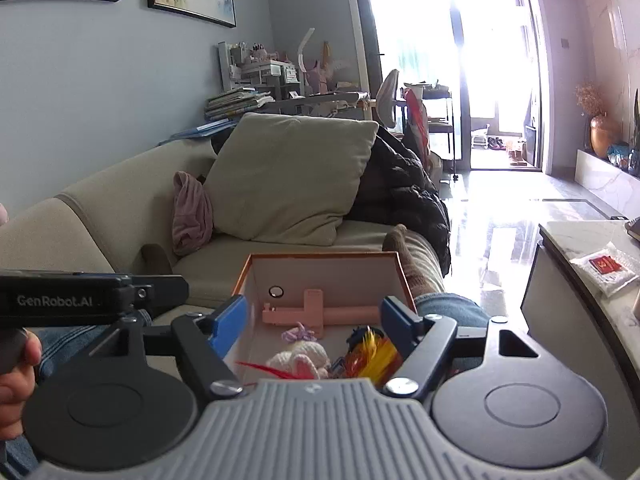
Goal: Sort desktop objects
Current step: 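Carry the red-feathered toy over the shoebox with the right gripper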
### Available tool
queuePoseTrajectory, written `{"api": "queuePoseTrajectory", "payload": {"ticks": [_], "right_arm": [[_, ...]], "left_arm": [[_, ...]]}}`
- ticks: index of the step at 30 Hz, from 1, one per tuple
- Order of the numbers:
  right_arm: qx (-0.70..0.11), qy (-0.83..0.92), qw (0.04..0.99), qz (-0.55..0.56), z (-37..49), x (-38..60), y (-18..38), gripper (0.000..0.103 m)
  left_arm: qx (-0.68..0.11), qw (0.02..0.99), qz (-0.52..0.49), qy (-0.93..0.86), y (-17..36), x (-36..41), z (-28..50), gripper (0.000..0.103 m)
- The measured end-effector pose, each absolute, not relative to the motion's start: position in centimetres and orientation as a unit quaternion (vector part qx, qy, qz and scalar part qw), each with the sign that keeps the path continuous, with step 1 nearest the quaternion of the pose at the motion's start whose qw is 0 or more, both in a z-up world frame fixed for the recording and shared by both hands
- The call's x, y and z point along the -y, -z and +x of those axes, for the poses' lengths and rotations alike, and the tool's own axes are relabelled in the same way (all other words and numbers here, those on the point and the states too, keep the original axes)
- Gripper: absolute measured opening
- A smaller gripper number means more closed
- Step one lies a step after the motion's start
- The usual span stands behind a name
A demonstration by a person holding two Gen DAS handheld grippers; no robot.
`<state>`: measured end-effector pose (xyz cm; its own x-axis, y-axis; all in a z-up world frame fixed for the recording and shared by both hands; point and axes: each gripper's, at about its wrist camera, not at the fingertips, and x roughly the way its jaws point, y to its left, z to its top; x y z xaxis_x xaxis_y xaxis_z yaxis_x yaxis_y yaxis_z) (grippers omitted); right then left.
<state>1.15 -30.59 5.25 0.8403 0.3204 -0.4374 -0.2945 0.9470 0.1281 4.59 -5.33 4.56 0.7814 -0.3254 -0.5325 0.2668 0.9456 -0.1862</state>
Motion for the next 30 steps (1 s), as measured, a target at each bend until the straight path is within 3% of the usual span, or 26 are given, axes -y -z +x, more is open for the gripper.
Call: {"api": "queuePoseTrajectory", "payload": {"ticks": [10, 15, 17, 19, 30], "right_arm": [[-0.317, -0.130, 0.939, 0.024, 2.4, 31.1, -0.5, 0.077], [-0.343, -0.135, 0.930, 0.016, 3.7, 30.5, 0.8, 0.047], [-0.348, -0.141, 0.927, 0.021, 4.2, 30.5, 0.9, 0.009], [-0.344, -0.149, 0.927, 0.023, 4.4, 30.5, 0.6, 0.003], [-0.315, -0.227, 0.919, 0.067, 8.3, 28.1, -2.6, 0.002]], "left_arm": [[-0.349, 0.924, -0.074, 0.140, -0.9, 4.2, 5.3, 0.081], [-0.358, 0.921, -0.074, 0.135, -0.5, 4.2, 5.5, 0.081], [-0.363, 0.919, -0.075, 0.133, -0.2, 4.1, 5.7, 0.081], [-0.364, 0.919, -0.077, 0.129, -0.1, 4.0, 6.0, 0.081], [-0.366, 0.923, -0.084, 0.083, 0.1, 2.0, 7.5, 0.081]]}}
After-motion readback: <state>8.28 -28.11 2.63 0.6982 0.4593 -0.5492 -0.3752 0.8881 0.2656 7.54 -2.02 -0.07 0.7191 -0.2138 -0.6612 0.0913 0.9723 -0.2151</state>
